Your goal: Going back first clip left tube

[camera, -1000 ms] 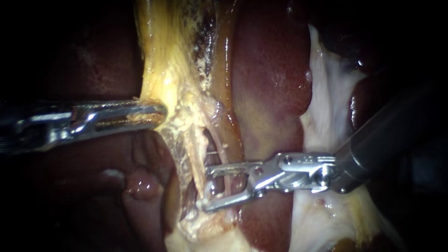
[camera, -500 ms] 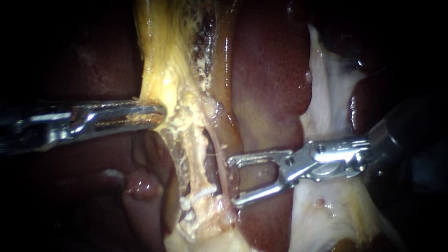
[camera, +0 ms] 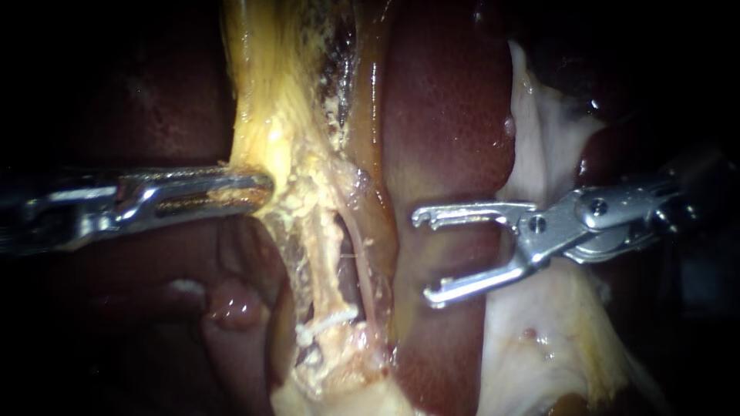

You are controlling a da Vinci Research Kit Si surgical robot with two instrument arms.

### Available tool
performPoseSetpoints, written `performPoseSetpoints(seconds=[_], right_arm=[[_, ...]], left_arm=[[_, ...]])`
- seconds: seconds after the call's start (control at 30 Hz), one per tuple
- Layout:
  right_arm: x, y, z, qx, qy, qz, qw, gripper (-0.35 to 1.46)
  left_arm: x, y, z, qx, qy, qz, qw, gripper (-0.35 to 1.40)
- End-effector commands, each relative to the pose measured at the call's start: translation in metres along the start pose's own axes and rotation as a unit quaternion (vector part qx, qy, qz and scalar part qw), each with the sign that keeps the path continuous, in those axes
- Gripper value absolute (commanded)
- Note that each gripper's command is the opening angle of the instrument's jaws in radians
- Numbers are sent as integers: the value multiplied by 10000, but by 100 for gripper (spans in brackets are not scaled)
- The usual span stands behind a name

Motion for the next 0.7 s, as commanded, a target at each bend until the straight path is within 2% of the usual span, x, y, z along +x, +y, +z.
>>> performPoseSetpoints(seconds=[0.03, 0.23, 0.4, 0.57, 0.7], right_arm=[[0, 0, 0, 5, -5, -20, 10000, 60], [1, 1, -2, 4, -10, -192, 9998, 60], [3, 2, -3, -3, 16, -360, 9993, 60], [3, 2, -4, -2, 14, -446, 9990, 60], [4, 3, -6, 0, 14, -471, 9989, 60]], left_arm=[[1, 0, 2, -6, -3, 4, 10000, -35], [12, 6, 17, 5, -13, 35, 10000, -35], [26, 18, 39, 91, -17, 57, 9999, -35], [36, 28, 61, 133, 61, 11, 9999, -35], [39, 29, 74, 165, 98, 23, 9998, -35]])
